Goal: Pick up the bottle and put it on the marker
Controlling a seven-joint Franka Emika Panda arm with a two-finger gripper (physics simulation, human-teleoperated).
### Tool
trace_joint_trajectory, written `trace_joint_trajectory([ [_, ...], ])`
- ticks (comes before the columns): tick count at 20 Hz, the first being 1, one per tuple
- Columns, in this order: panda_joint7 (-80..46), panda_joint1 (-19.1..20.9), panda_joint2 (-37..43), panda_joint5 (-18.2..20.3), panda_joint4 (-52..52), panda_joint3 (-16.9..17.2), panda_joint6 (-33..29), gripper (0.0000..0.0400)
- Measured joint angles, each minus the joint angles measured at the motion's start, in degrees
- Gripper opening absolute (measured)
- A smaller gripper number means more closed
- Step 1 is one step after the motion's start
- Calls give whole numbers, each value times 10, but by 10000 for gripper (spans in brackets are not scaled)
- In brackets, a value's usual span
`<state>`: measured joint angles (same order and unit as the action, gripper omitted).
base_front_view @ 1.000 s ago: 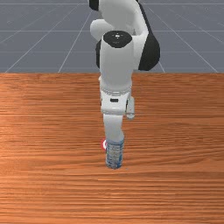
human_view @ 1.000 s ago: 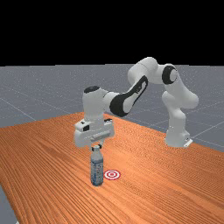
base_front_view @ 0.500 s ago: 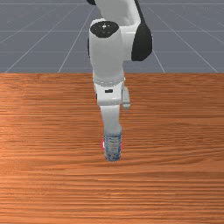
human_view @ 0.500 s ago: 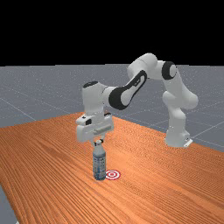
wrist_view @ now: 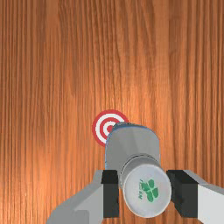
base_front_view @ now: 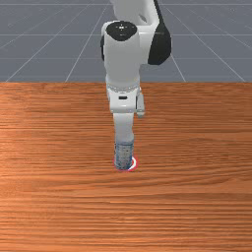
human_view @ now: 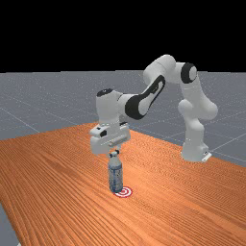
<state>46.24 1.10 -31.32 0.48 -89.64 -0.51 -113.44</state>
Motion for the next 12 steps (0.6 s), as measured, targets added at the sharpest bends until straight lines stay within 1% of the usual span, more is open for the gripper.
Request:
trace_joint_trajectory([
  [2, 0, 0, 11, 0, -18, 0, -4, 165],
  [3, -1, 0, 8, 0, -10, 0, 17, 164],
  [4, 0, 0, 18, 0, -27, 0, 7, 165],
  [6, -1, 0, 28, 0, -42, 0, 12, 165],
  [7, -1, 0, 29, 0, -47, 0, 3, 165],
  [8, -12, -1, 40, 3, -75, 1, -37, 165],
  [12, -2, 0, 31, 0, -76, 0, -40, 165],
])
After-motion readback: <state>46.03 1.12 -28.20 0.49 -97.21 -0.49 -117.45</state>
